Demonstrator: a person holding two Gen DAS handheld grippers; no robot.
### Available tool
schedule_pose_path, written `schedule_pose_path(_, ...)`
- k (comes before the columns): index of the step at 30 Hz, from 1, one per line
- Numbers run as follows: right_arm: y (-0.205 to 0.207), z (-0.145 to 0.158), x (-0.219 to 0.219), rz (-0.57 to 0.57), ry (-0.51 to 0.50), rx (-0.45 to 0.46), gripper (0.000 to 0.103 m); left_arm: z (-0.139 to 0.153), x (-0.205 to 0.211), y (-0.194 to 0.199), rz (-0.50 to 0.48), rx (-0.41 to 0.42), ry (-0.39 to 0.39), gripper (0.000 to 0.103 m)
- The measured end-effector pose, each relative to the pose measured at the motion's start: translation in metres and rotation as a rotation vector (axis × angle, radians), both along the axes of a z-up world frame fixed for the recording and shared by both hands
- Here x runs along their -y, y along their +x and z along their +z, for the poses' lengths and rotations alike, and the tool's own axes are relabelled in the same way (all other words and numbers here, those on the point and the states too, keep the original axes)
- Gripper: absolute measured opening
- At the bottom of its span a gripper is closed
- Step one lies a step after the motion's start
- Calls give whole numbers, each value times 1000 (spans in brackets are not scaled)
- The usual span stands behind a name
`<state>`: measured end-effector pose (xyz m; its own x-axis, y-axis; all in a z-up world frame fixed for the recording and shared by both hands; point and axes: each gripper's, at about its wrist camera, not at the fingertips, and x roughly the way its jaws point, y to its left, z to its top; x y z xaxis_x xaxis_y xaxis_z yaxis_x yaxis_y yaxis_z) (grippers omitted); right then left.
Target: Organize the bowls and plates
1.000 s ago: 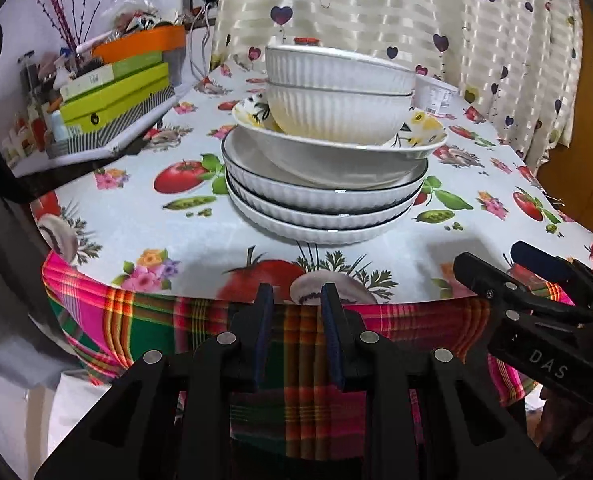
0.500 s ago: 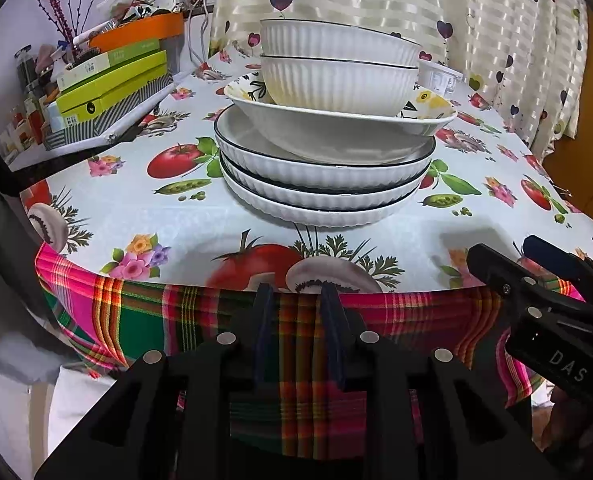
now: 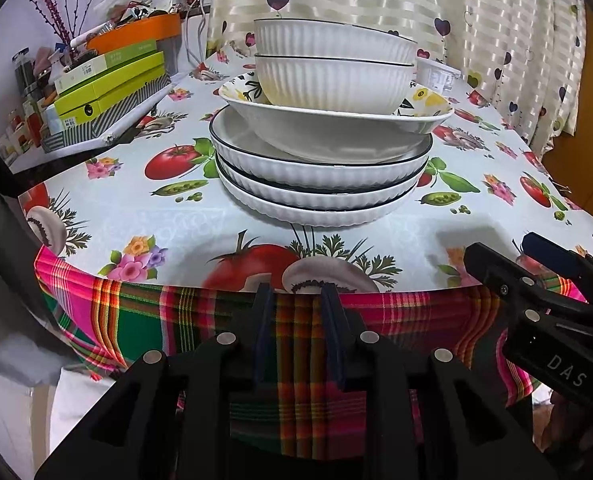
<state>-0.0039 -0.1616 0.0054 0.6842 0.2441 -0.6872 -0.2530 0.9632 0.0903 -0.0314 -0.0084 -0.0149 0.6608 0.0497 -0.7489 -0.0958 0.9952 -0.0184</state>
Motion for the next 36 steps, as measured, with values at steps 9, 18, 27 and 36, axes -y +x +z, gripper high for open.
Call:
schedule_pose_path(9,0,0,0,0,-2,0,80,0,-1,-1,6,1,-4,25)
schedule_pose_path(18,0,0,0,0,-2,0,80,0,-2,-2,7,2,-6,25)
schedule_pose_path(27,-1,0,-1,0,-2,0,80,1,-2,-2,6,0,-5,25)
schedule_pose_path(36,-1,0,-2,0,-2,1,80,0,-1,-1,-2,-1,-10,25)
